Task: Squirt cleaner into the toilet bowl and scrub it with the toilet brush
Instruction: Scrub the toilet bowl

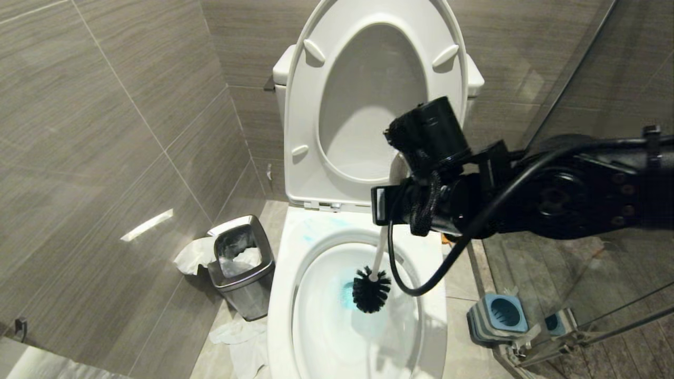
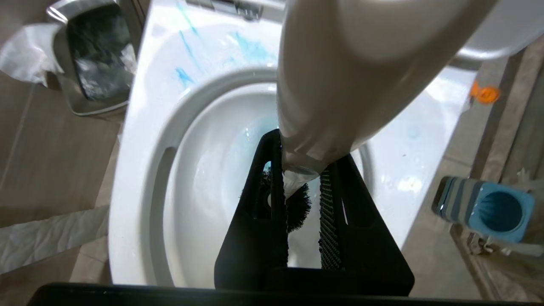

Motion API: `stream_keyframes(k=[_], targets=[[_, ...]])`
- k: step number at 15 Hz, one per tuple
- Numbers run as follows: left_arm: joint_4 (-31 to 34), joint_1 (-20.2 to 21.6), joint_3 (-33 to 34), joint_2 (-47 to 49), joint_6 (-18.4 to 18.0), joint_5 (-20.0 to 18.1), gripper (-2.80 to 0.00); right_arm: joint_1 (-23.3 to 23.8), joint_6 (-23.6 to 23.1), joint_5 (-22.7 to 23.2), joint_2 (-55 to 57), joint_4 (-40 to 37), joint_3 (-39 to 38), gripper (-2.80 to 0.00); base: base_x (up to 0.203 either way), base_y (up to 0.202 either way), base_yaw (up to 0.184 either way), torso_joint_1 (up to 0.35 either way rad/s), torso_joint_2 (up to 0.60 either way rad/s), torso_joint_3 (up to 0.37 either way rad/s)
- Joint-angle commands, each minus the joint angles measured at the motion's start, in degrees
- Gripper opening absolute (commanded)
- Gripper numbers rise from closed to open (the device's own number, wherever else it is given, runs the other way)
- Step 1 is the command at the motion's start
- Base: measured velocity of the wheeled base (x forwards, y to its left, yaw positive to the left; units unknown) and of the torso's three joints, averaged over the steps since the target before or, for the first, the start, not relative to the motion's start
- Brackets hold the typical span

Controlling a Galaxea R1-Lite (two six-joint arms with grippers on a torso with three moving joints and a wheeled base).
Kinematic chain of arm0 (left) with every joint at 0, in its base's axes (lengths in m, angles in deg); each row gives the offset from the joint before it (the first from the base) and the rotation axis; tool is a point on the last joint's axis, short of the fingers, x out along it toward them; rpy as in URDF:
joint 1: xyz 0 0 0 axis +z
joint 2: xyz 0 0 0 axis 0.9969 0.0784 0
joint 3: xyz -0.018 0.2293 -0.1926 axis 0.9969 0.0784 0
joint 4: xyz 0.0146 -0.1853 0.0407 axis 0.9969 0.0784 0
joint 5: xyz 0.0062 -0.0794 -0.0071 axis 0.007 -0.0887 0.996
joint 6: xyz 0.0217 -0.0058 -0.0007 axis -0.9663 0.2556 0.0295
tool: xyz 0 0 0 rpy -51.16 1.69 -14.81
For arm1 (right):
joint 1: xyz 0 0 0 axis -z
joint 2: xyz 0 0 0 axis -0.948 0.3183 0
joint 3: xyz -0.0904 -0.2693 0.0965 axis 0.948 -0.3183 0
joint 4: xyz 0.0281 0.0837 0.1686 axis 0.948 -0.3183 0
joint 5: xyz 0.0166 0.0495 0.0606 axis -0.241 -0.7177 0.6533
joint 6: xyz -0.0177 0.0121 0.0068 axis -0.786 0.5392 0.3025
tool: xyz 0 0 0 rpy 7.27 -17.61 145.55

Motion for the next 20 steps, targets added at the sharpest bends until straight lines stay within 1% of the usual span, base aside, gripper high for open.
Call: stream_keyframes(k=[1,4,8,12,14,16,20], targets=[[-0.05,-0.08,0.00,-0.01,0.00,0.00,-2.80,0.27,0.59,0.21,6.38,0.82,0.31,-2.80,0.000,0.000,0.000,0.000,0.00,0.000],[-0.05,0.00,0.00,-0.01,0.00,0.00,-2.80,1.24,0.20,0.18,11.31,5.49,0.74,-2.80,0.000,0.000,0.000,0.000,0.00,0.000],[-0.10,0.00,0.00,-0.01,0.00,0.00,-2.80,2.31,0.13,-0.29,17.09,8.07,4.06,-2.80,0.000,0.000,0.000,0.000,0.00,0.000],[-0.13,0.00,0.00,-0.01,-0.09,0.00,-2.80,2.32,-0.85,-2.81,24.05,15.47,4.57,-2.80,0.000,0.000,0.000,0.000,0.00,0.000],[-0.13,0.00,0.00,-0.01,-0.09,0.00,-2.80,2.32,-1.88,-3.98,26.28,17.64,4.84,-2.80,0.000,0.000,0.000,0.000,0.00,0.000],[-0.13,0.00,0.00,-0.01,-0.09,-0.09,-2.80,2.15,-3.87,-4.15,25.01,18.43,5.46,-2.80,0.000,0.000,0.000,0.000,0.00,0.000],[-0.05,0.00,0.00,-0.01,0.00,-0.09,-2.80,1.33,-6.79,-3.58,13.23,17.17,3.60,-2.80,0.000,0.000,0.000,0.000,0.00,0.000]])
